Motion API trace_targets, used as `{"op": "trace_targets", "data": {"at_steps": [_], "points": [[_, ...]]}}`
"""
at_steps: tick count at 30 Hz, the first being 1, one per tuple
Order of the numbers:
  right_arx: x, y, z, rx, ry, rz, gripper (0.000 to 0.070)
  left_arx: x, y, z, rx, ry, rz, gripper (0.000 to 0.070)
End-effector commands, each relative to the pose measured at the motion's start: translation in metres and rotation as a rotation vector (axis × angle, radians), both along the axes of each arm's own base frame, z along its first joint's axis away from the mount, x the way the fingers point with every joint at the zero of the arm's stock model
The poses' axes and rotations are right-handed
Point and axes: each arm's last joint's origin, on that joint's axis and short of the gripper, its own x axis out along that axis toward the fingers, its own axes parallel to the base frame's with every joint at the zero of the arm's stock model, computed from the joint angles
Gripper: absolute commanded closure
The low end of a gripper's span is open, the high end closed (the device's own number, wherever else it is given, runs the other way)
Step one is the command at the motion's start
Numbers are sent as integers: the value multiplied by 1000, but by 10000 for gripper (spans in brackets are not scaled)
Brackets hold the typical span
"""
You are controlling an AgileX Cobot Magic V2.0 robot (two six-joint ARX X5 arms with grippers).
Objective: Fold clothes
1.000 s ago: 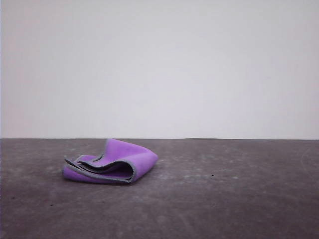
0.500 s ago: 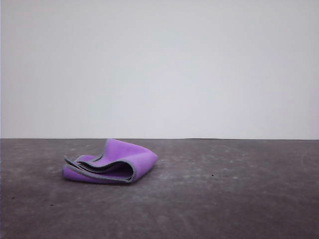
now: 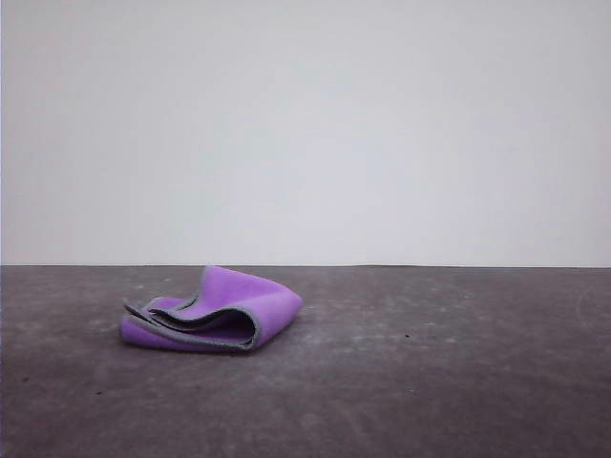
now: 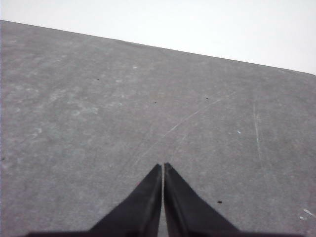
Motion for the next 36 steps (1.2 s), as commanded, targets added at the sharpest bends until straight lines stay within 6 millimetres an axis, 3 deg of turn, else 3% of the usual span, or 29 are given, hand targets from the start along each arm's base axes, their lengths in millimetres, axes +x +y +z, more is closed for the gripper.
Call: {"op": "trace_targets", "data": {"at_steps": [1,36], "points": [[0,0,0,10,-7,-1,700,1,0,-7,8,25,3,684],[0,0,0,10,-7,-1,700,1,0,-7,7,25,3,684]]}}
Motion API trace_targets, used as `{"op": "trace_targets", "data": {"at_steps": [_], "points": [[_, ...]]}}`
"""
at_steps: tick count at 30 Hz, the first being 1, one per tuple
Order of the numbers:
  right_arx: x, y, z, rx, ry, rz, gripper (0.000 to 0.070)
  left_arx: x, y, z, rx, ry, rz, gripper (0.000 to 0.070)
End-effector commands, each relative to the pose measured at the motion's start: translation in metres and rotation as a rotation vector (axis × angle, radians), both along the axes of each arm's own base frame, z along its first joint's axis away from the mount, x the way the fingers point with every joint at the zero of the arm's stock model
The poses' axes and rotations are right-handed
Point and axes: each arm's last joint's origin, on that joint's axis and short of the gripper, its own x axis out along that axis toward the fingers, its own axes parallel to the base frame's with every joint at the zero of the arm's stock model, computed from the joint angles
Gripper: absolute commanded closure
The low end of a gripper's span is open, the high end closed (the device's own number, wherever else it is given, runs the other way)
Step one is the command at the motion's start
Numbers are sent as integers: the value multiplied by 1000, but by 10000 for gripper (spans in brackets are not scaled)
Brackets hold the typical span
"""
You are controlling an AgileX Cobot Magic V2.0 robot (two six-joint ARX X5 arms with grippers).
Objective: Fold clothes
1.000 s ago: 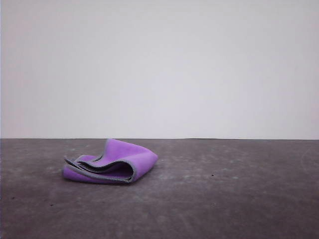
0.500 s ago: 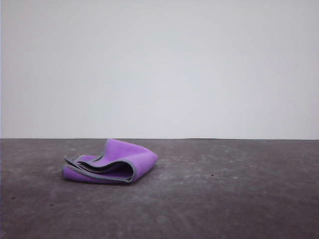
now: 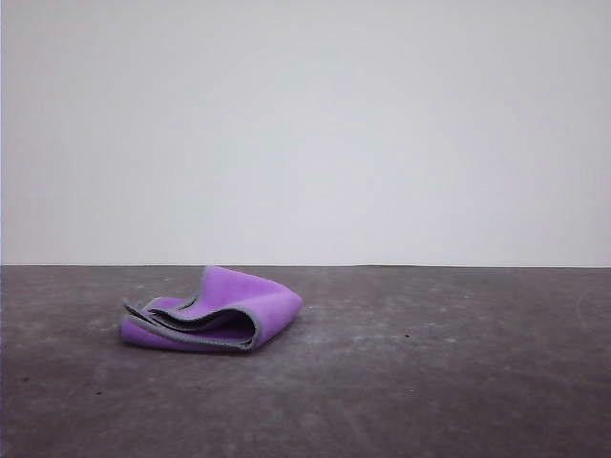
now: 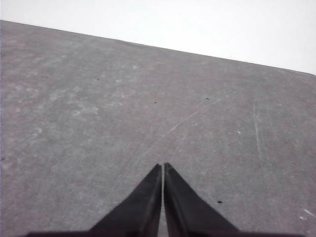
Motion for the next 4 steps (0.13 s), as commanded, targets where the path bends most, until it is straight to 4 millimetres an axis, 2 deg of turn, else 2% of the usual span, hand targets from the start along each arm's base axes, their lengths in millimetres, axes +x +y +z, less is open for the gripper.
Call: {"op": "trace_targets", "data": {"at_steps": [1,4], "points": [[0,0,0,10,-7,-1,700,1,0,-7,7,25,3,684],[0,0,0,10,-7,-1,700,1,0,-7,7,25,3,684]]}}
